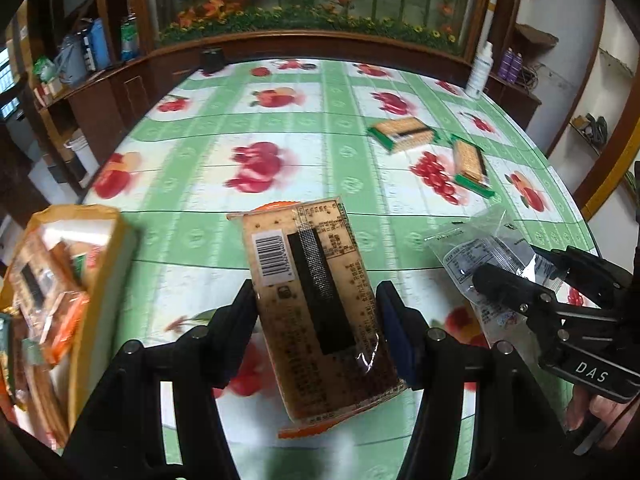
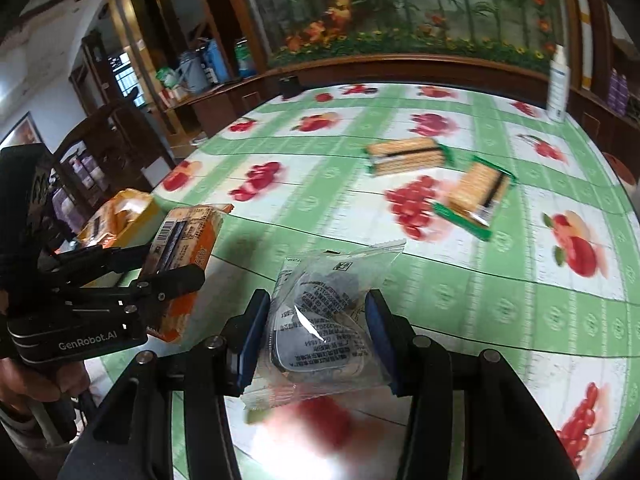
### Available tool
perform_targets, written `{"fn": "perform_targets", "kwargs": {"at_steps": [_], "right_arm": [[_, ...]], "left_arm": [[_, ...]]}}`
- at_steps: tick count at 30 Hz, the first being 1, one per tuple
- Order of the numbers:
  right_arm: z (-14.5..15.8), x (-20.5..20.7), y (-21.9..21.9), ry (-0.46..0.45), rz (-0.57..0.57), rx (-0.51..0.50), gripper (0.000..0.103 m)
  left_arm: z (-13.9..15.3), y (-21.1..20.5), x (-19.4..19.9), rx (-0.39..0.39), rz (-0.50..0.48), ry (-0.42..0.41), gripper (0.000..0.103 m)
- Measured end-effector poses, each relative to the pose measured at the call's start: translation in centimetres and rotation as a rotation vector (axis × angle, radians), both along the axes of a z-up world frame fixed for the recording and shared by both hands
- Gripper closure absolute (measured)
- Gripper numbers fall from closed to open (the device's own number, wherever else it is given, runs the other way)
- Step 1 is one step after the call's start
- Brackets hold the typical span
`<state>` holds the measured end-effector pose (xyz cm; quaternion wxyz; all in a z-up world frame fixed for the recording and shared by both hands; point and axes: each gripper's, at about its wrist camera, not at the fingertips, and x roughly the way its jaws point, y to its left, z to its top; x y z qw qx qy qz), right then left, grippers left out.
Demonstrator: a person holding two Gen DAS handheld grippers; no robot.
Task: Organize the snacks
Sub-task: 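Carry the beige pack and clear bag toward the foam box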
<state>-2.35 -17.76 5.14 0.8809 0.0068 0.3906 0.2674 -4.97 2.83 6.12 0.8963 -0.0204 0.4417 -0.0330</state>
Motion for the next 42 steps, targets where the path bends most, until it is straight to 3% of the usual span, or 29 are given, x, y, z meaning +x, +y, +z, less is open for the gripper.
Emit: {"fn": "perform_targets", "kwargs": {"at_steps": [16,42], "right_arm": [[2.3,-0.9,10.4,-0.049,0.168,-0.010,0.054],[4.2,-3.2,21.2,-0.106,0.367,-0.048,0.054]], "left_arm": [[2.5,8.5,-3.6,-0.013,0.111,-0.043,0.042],[3.8,17.8,-10.3,-0.001,0.270,-0.077,0.042]]}}
